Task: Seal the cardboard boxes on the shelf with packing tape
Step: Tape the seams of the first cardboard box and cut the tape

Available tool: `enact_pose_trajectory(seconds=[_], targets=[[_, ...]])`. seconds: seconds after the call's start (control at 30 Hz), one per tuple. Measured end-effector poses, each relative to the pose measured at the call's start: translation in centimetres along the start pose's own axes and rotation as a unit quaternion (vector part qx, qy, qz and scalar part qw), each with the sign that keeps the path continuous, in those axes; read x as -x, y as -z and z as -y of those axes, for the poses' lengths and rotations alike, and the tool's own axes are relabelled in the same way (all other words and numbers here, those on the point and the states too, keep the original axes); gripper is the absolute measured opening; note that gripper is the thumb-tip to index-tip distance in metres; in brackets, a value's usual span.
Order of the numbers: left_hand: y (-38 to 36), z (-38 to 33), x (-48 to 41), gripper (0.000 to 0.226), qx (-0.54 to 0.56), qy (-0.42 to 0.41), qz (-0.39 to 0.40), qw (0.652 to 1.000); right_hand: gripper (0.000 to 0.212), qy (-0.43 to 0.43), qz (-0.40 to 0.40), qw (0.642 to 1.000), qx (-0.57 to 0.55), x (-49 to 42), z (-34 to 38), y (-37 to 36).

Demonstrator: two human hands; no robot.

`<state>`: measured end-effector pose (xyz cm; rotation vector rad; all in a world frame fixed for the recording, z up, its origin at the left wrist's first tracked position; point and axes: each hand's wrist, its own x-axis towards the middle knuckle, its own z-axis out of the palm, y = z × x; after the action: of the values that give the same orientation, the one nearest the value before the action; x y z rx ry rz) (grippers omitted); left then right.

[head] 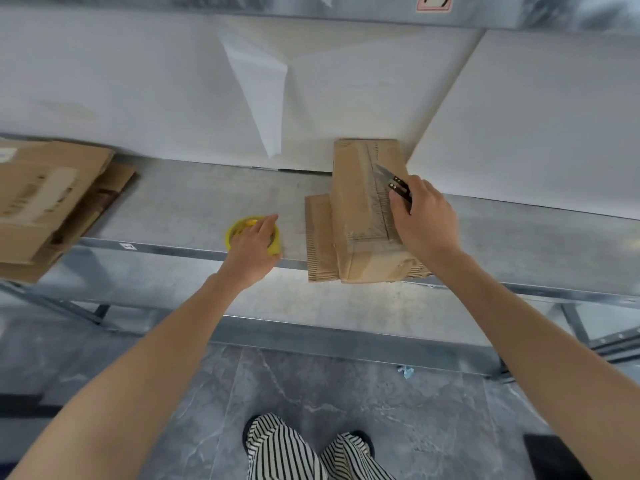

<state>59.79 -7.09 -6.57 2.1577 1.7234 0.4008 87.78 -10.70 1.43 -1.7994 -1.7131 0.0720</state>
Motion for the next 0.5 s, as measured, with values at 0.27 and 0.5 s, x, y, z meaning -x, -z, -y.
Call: enact_pose_trajectory(seconds=[0.27, 0.5], targets=[[0.8, 3.1, 1.7, 0.021, -0.1, 0.038, -0.053, 0.993, 0.018, 0.0, -0.007, 1.0, -0.002, 0.2, 0.0, 0.2], [1.0, 0.7, 0.6, 0.043, -0.055, 0.035, -0.107, 0.992, 0.024, -0.009, 0.017, 1.0, -0.001, 0.0, 0.1, 0.7]])
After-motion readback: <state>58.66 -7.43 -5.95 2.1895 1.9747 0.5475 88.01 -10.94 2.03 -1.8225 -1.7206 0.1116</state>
